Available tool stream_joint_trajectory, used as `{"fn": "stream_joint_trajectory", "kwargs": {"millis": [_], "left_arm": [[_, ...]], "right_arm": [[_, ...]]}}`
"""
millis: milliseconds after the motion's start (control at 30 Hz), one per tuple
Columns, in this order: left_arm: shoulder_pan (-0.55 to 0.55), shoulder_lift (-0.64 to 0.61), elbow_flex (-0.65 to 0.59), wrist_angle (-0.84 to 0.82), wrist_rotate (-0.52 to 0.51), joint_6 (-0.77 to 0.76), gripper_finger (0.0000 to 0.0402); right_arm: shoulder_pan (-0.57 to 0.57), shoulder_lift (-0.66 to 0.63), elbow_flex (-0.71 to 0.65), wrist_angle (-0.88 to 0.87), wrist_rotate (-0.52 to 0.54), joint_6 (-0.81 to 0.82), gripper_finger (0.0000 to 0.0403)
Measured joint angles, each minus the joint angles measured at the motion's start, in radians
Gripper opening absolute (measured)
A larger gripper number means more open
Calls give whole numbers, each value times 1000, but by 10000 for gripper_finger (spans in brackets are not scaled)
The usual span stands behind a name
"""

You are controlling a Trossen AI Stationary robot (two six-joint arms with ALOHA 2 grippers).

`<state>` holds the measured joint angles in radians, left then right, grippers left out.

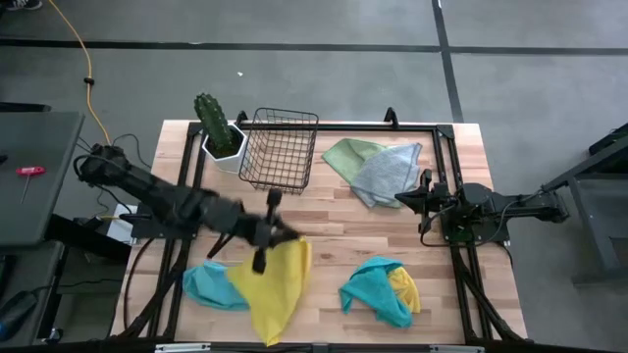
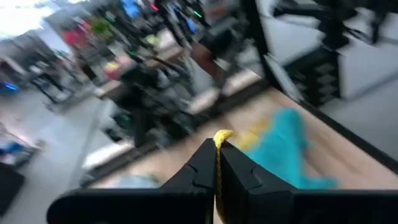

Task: Fold microfiber towels
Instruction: Fold the left yellow microfiber cloth

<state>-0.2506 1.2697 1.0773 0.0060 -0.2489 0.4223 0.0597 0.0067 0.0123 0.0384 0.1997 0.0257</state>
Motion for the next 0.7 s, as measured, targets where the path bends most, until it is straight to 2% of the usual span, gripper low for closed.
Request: {"fn": "stream_joint_trajectory", "kwargs": {"millis": [200,367,467,700], "left_arm": [[76,-37,105,1,114,-34,0],[54,-50,73,-148,152,-147,0],[22,-49,13,-181,120,-231,0],[-75,-40,-186,-29,-15,-403,0]], "right_arm": [[0,0,0,0,0,0,0],[0,0,0,0,0,0,0],[0,0,0,0,0,0,0],[0,0,0,0,0,0,0]]}}
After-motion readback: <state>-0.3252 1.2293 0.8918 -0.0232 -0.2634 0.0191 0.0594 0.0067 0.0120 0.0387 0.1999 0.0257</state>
